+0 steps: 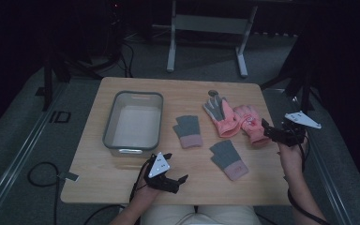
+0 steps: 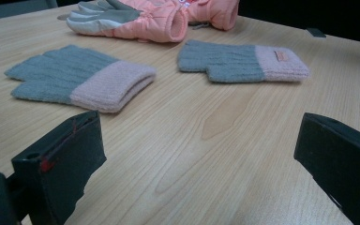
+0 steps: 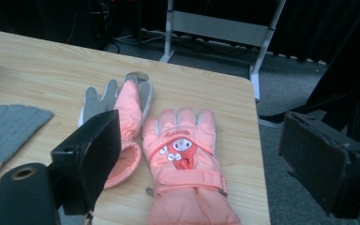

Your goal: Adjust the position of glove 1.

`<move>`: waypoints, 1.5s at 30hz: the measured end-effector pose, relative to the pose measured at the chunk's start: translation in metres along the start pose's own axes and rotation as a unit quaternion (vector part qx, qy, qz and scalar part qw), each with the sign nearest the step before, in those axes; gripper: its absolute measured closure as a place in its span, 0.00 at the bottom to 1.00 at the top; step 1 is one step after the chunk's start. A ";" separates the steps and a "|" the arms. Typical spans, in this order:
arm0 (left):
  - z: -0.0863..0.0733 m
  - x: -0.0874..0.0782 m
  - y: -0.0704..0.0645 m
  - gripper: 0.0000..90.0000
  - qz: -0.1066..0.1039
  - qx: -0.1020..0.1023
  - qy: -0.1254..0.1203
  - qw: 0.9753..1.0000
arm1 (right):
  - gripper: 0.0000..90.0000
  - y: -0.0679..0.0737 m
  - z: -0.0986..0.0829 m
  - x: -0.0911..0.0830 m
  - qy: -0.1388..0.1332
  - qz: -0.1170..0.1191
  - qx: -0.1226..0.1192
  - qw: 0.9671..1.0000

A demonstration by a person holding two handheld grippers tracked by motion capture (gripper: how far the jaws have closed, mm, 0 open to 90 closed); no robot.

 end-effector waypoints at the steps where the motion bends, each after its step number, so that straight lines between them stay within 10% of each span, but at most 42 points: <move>1: 0.000 0.000 0.000 0.01 0.000 0.000 0.000 1.000 | 0.15 0.000 0.000 0.000 0.000 0.000 0.000 1.000; 8: 0.000 0.000 0.000 0.01 0.003 -0.001 0.001 1.000 | 0.16 0.012 0.008 0.009 0.034 0.047 0.016 0.998; 20: 0.000 -0.001 0.000 0.01 0.003 -0.001 -0.002 1.000 | 0.15 0.057 0.010 0.024 0.060 0.117 -0.037 0.991; 36: 0.000 -0.001 0.000 0.01 0.002 0.000 -0.004 1.000 | 0.12 0.104 0.007 0.045 0.059 0.172 -0.034 0.983; 45: 0.000 -0.001 0.000 0.01 0.002 0.000 -0.003 1.000 | 0.26 0.133 -0.009 0.060 0.092 0.210 -0.072 0.971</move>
Point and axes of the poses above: each handheld gripper's, and its own axes: x roughly forward along the jaws, z roughly out of its top, y roughly to its left, the point moved 2 cm from there along x, roughly forward along the jaws, and after that the axes turned 14 degrees about x, right-handed, at the moved point
